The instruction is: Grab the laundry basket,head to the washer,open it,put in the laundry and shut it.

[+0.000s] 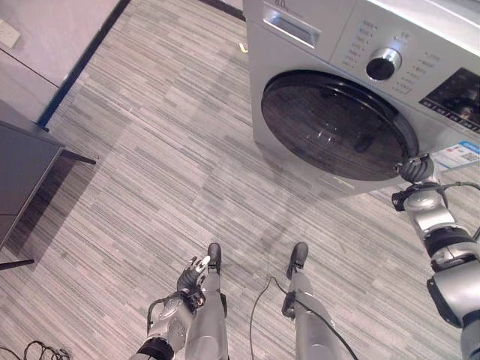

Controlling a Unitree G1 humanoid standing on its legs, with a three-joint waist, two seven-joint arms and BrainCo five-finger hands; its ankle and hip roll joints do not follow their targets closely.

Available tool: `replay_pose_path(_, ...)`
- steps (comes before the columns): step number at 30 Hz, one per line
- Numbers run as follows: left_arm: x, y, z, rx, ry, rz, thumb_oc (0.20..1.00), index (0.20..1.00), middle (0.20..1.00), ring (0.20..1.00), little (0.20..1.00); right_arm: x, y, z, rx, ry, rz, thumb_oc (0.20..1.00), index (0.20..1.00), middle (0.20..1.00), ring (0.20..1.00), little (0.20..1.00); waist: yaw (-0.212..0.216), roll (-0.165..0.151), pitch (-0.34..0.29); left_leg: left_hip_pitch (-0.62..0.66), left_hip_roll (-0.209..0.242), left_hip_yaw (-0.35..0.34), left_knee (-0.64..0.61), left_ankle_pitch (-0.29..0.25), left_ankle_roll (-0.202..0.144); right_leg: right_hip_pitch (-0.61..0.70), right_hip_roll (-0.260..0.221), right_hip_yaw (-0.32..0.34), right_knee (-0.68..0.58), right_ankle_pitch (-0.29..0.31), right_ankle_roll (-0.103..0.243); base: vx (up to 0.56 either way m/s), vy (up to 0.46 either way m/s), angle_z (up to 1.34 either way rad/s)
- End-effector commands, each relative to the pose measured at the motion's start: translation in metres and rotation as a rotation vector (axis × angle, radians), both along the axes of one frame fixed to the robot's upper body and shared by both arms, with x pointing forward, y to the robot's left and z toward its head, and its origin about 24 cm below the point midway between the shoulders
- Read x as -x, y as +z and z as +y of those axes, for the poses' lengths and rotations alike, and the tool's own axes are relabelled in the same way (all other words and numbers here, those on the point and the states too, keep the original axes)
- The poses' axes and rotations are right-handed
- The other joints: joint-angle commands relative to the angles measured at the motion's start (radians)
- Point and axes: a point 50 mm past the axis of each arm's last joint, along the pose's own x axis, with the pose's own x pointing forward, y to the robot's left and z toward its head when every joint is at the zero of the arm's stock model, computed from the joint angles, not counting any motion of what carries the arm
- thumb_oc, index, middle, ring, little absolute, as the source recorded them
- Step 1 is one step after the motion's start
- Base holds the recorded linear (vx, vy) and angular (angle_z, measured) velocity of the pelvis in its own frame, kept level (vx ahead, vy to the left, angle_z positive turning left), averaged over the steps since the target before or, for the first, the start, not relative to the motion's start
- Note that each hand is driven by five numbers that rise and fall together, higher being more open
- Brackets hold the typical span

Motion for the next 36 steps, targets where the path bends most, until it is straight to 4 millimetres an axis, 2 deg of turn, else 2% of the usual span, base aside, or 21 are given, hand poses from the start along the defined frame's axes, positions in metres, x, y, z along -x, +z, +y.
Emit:
replay_pose_path(1,-0.023,0.017,0.019,-0.109,-0.062,-0.068,1.000,1.000,1.000,1.000,1.000,-0.034,-0.047,0.185,-0.331,0.621,0.153,0.200,0.200,0.200,0.200,0.200,0.097,-0.097,0.074,-0.036,-0.077,0.039,0.004,-0.053,0.025,0.042,-0.074,0.040,0.001,-0.140,0.061,0.00,0.000,0.00)
replay_pose_path(4,-0.025,0.018,0.019,-0.114,-0.063,-0.067,1.000,1.000,1.000,1.000,1.000,-0.031,-0.056,0.188,-0.381,0.612,0.183,0.200,0.200,0.200,0.200,0.200,0.101,-0.100,0.072,-0.038,-0.076,0.036,0.004,-0.052,0.024,0.044,-0.073,0.038,0.001,-0.141,0.061,0.00,0.000,0.00)
replay_pose_path(5,-0.026,0.019,0.019,-0.113,-0.065,-0.070,1.000,1.000,1.000,1.000,1.000,-0.028,-0.064,0.195,-0.421,0.617,0.203,0.200,0.200,0.200,0.200,0.200,0.105,-0.105,0.072,-0.038,-0.075,0.033,0.004,-0.052,0.024,0.047,-0.072,0.036,0.001,-0.142,0.060,0.00,0.000,0.00)
replay_pose_path(9,-0.027,0.019,0.018,-0.111,-0.069,-0.075,1.000,1.000,1.000,1.000,1.000,-0.026,-0.068,0.199,-0.424,0.619,0.216,0.200,0.200,0.200,0.200,0.200,0.109,-0.109,0.073,-0.038,-0.073,0.031,0.004,-0.051,0.024,0.049,-0.070,0.033,0.001,-0.142,0.060,0.00,-0.002,0.01)
replay_pose_path(12,-0.029,0.020,0.017,-0.117,-0.062,-0.075,1.000,1.000,1.000,1.000,1.000,-0.021,-0.079,0.203,-0.401,0.612,0.248,0.200,0.200,0.200,0.200,0.200,0.113,-0.116,0.074,-0.037,-0.071,0.028,0.004,-0.052,0.023,0.054,-0.067,0.028,0.001,-0.145,0.060,0.00,0.000,0.00)
replay_pose_path(15,-0.028,0.018,0.016,-0.118,-0.061,-0.064,1.000,1.000,1.000,1.000,1.000,-0.015,-0.088,0.211,-0.450,0.608,0.269,0.200,0.200,0.200,0.200,0.200,0.120,-0.122,0.071,-0.033,-0.069,0.023,0.004,-0.052,0.023,0.061,-0.065,0.025,0.001,-0.146,0.060,0.00,0.000,0.02)
replay_pose_path(21,-0.025,0.015,0.017,-0.120,-0.066,-0.045,1.000,1.000,1.000,1.000,1.000,-0.007,-0.101,0.217,-0.570,0.591,0.288,0.200,0.200,0.200,0.200,0.200,0.129,-0.128,0.064,-0.025,-0.069,0.020,0.004,-0.055,0.024,0.071,-0.065,0.020,0.001,-0.148,0.060,0.00,0.003,0.06)
replay_pose_path(25,-0.024,0.013,0.016,-0.119,-0.067,-0.032,1.000,1.000,1.000,1.000,1.000,0.005,-0.119,0.220,-0.659,0.558,0.319,0.200,0.200,0.200,0.200,0.200,0.137,-0.141,0.057,-0.013,-0.067,0.015,0.004,-0.060,0.026,0.090,-0.065,0.013,0.001,-0.151,0.061,0.00,0.000,0.03)
replay_pose_path(29,-0.023,0.012,0.015,-0.115,-0.070,-0.028,1.000,1.000,1.000,1.000,1.000,0.013,-0.129,0.221,-0.699,0.533,0.338,0.200,0.200,0.200,0.200,0.200,0.140,-0.153,0.053,-0.006,-0.067,0.011,0.004,-0.063,0.028,0.103,-0.065,0.008,0.001,-0.153,0.063,0.00,-0.003,0.06)
replay_pose_path(30,-0.021,0.010,0.015,-0.114,-0.072,-0.019,1.000,1.000,1.000,1.000,1.000,0.020,-0.137,0.221,-0.728,0.519,0.352,0.200,0.200,0.200,0.200,0.200,0.141,-0.160,0.047,0.001,-0.068,0.009,0.004,-0.066,0.030,0.114,-0.066,0.003,0.001,-0.154,0.063,0.00,0.000,0.00)
replay_pose_path(36,-0.019,0.008,0.017,-0.126,-0.079,-0.006,1.000,1.000,1.000,1.000,1.000,0.029,-0.148,0.225,-0.768,0.506,0.373,0.200,0.200,0.200,0.200,0.200,0.146,-0.173,0.041,0.012,-0.074,0.002,0.004,-0.070,0.034,0.132,-0.067,-0.007,0.001,-0.157,0.064,0.00,0.004,0.16)
